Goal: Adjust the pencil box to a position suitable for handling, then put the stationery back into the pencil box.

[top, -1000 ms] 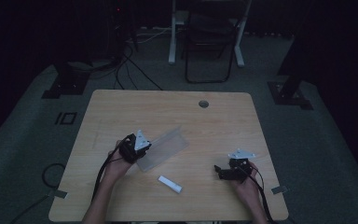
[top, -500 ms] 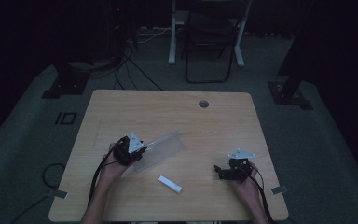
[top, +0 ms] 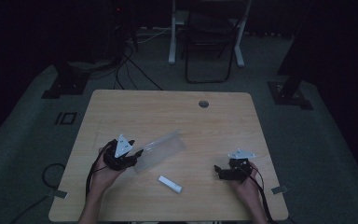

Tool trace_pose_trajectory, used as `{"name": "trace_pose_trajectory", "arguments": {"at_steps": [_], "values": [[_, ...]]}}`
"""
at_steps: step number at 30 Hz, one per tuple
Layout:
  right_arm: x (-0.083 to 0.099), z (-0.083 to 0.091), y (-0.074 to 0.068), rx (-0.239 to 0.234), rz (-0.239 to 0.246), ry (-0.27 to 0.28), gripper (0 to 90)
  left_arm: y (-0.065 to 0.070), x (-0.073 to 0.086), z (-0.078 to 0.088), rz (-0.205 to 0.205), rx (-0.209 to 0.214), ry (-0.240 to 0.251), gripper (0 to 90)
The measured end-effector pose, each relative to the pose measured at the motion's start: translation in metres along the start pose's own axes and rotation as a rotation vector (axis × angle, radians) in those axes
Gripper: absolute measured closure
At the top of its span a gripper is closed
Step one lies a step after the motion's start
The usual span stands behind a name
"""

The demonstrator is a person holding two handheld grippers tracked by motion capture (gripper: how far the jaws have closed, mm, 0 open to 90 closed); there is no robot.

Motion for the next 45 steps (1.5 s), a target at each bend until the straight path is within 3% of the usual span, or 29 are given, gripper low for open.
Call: {"name": "trace_pose_trajectory", "arguments": {"at_steps": [8,13,33,45], "values": [[0.0,0.0,0.0,0.0,0.001,0.0,12.5,0.017,-0.012,0.017,-0.012,0.059,0.063,45.5],[0.0,0.0,0.0,0.0,0.0,0.0,12.6,0.028,-0.016,0.02,-0.034,0.094,0.071,44.7],[0.0,0.0,0.0,0.0,0.001,0.0,12.5,0.067,-0.014,0.009,-0.105,0.227,0.036,41.5],[0.0,0.0,0.0,0.0,0.001,0.0,12.6,0.083,-0.009,0.002,-0.13,0.271,0.019,40.6]]}}
Point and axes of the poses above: each handheld gripper's, and its own axes: z roughly backward along the jaws, x roughly out of its underside, y roughly to its right, the point moved 3 cm from there along -z, roughly forward along the jaws, and after that the axes turned 9 degrees about z, right-handed, at the moved point
